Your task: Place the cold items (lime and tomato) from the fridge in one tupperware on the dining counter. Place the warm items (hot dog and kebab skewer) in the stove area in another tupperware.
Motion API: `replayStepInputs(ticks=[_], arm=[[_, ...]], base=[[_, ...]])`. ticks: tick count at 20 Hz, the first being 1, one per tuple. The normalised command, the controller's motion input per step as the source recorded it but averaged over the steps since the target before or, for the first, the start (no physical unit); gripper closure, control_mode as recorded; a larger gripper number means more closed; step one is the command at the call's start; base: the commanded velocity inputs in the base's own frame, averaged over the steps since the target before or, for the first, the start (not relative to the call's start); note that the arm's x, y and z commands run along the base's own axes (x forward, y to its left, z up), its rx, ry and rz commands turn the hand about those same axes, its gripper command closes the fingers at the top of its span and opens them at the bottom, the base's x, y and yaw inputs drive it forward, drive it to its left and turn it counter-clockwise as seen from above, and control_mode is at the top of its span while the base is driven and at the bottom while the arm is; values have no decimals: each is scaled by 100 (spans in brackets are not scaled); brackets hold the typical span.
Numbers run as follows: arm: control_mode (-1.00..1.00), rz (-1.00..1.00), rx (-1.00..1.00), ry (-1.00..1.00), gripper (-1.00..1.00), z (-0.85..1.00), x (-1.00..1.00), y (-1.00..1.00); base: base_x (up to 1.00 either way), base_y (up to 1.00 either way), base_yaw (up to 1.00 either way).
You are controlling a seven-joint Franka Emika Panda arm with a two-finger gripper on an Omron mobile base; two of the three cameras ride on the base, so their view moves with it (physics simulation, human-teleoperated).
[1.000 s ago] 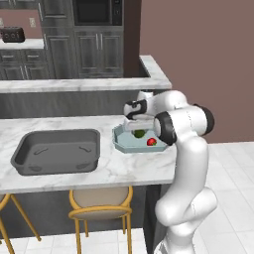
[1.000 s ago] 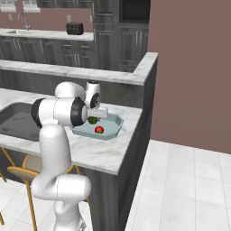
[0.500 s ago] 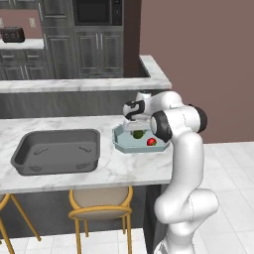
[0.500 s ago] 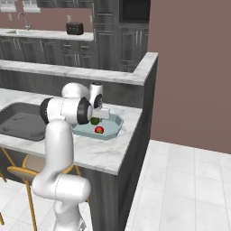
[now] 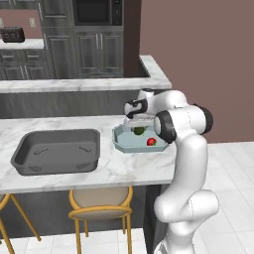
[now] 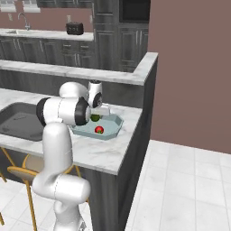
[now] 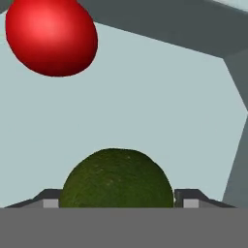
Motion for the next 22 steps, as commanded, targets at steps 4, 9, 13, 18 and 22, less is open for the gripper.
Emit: replayStepInputs(ticks=[4,9,13,18,22], arm=[[-100,-4,0,-24,-100,7,0,0],[-100,-2,0,-33,-100,37,-57,-1],[-100,0,-2,-43,-100,58,-100,-5],[-100,-1,-1,-20,-100,43,-100,-16],[-100,0,0,-4,-100,90,-100,-14]], base=[[0,0,0],[0,0,0],[0,0,0],[0,0,0],[0,0,0]])
